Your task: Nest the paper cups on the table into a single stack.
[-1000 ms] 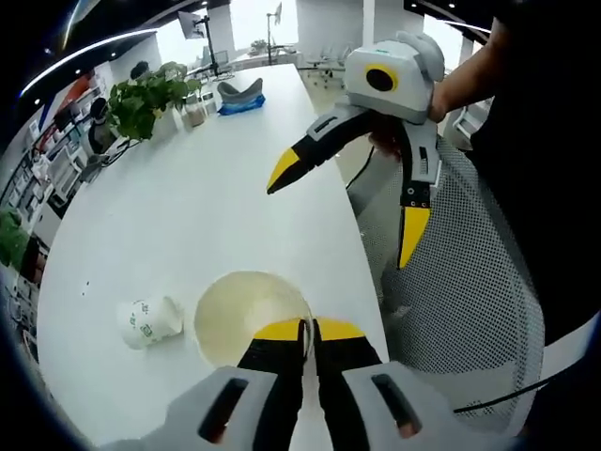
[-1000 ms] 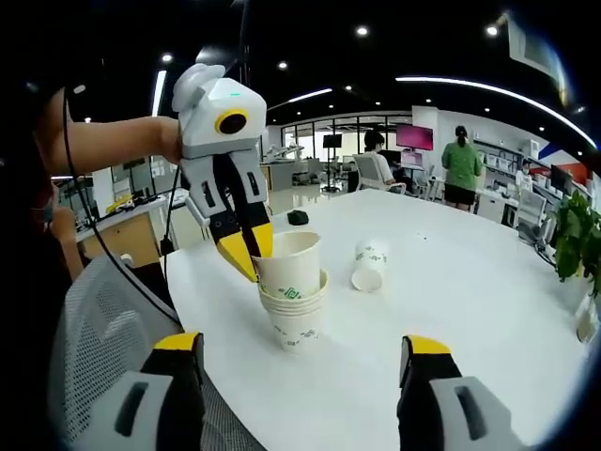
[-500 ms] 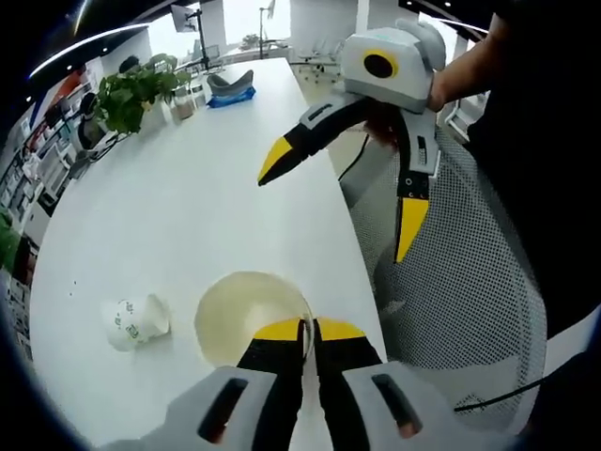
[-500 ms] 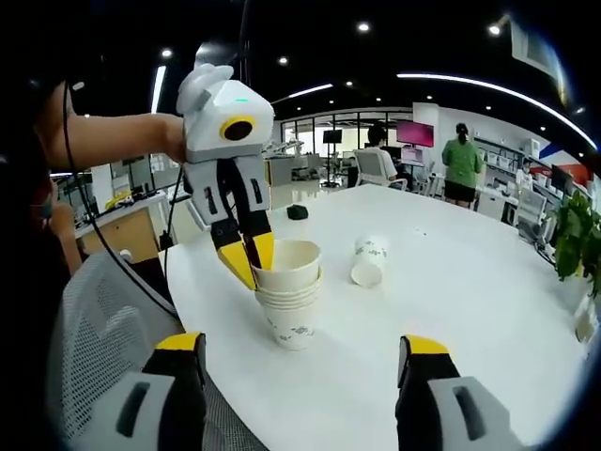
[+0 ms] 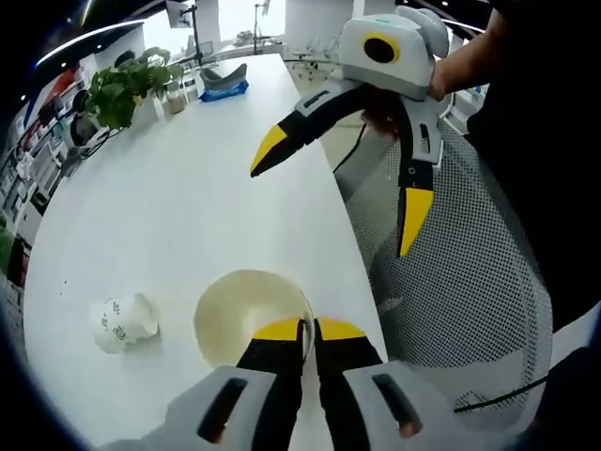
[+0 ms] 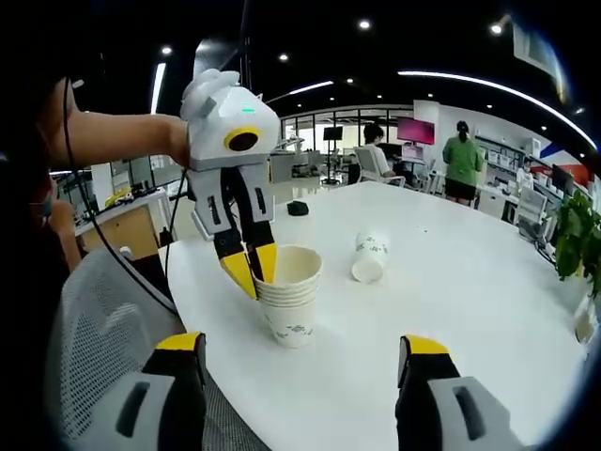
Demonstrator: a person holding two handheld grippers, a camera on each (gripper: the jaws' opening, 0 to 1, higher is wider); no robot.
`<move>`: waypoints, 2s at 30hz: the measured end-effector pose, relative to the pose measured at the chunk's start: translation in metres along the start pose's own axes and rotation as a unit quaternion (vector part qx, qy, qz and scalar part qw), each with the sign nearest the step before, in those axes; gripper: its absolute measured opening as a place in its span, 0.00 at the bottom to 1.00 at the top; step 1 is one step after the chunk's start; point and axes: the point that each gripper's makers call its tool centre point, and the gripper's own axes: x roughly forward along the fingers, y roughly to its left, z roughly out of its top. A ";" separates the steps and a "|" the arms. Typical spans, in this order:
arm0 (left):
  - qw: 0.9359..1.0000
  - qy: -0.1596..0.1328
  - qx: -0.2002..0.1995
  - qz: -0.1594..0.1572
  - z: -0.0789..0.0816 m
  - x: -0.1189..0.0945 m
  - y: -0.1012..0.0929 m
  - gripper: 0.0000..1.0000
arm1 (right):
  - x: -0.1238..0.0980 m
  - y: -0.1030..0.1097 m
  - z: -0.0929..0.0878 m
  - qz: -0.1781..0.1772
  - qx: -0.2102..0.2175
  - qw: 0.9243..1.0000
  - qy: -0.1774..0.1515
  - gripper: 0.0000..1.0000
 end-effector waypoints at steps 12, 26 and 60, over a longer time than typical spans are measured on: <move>1.000 -0.005 0.002 -0.002 -0.002 0.005 0.004 0.02 | 0.000 0.000 0.000 -0.003 -0.001 1.000 0.001 0.84; 1.000 -0.011 -0.002 0.009 0.003 0.004 0.000 0.06 | 0.001 0.000 -0.002 -0.002 -0.002 1.000 0.003 0.85; 0.963 -0.170 -0.142 0.155 -0.007 -0.057 0.017 0.43 | 0.011 -0.028 0.024 -0.001 -0.008 1.000 0.017 0.81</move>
